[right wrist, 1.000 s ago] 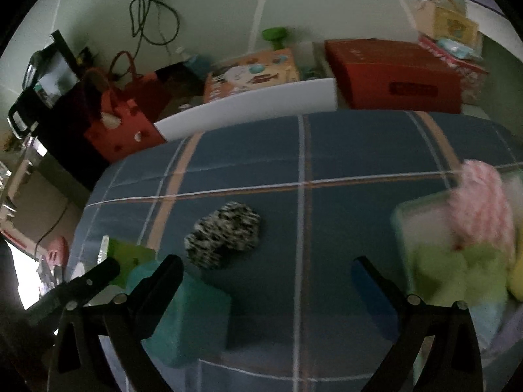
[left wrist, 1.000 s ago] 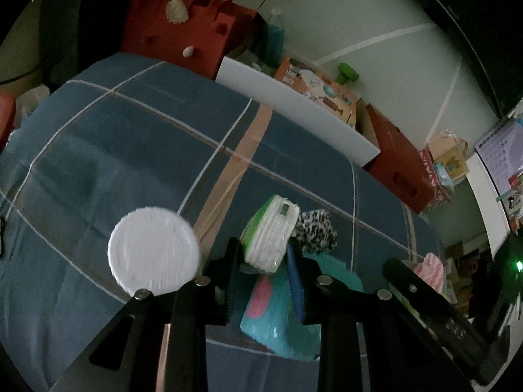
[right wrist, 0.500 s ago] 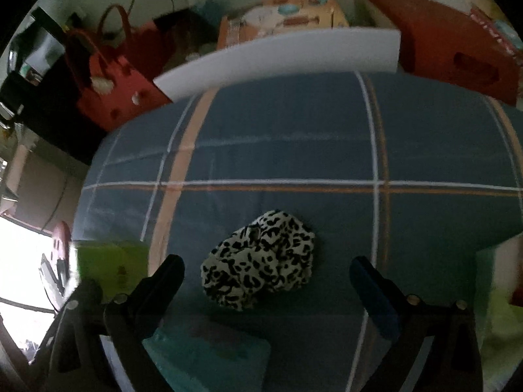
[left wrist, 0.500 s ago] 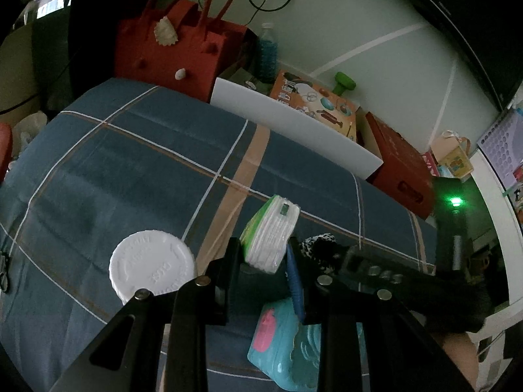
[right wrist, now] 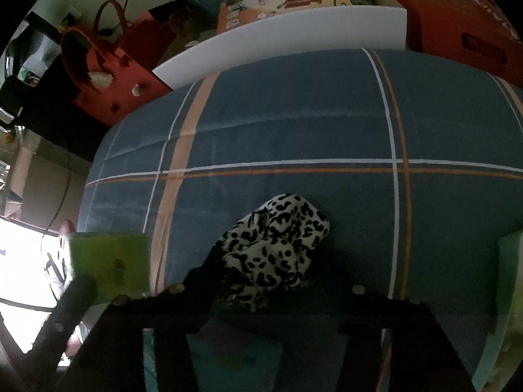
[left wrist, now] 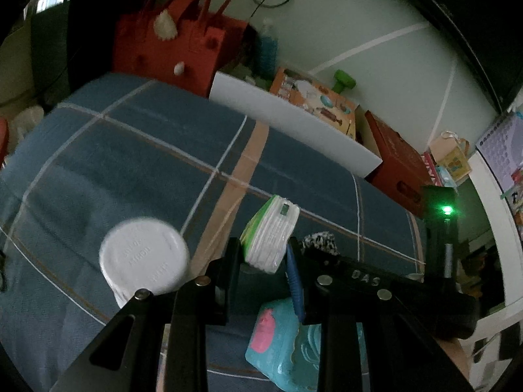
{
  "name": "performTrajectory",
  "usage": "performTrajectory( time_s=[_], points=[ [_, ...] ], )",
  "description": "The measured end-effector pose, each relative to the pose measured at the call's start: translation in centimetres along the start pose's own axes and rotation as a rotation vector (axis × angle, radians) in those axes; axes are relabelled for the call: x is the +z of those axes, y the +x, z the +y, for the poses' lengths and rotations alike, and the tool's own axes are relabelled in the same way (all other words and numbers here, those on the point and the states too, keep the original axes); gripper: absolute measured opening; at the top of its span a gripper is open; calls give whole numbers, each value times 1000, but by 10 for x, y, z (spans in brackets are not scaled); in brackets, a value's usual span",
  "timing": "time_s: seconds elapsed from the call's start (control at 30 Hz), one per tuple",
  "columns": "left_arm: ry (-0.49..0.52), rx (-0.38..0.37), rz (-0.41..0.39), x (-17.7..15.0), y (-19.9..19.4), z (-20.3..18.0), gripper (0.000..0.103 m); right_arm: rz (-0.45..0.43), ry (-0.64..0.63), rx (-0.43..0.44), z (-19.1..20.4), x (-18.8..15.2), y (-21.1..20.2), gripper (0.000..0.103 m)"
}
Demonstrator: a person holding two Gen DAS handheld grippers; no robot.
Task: Organize soft objects
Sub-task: 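Grasp the leopard-print scrunchie with the right gripper while the left holds the pad pack, then carry the pad pack with the left gripper while the right carries the scrunchie, releasing both into the tray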
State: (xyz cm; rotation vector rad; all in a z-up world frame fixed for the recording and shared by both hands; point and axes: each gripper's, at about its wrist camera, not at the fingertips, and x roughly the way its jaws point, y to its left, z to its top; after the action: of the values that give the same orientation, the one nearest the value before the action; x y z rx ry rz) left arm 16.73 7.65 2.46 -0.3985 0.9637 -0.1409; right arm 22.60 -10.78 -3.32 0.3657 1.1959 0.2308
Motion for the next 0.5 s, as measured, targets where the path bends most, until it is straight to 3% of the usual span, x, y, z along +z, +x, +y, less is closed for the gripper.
performTrajectory(
  time_s=[0.07, 0.23, 0.5],
  points=[
    [-8, 11, 10, -1, 3, 3, 29, -11, -3, 1, 0, -1, -2, 47],
    [-10, 10, -2, 0, 1, 3, 29, -37, -6, 13, -1, -8, -13, 43],
    [16, -7, -23, 0, -5, -5, 29, -132, -11, -8, -1, -17, -40, 43]
  ],
)
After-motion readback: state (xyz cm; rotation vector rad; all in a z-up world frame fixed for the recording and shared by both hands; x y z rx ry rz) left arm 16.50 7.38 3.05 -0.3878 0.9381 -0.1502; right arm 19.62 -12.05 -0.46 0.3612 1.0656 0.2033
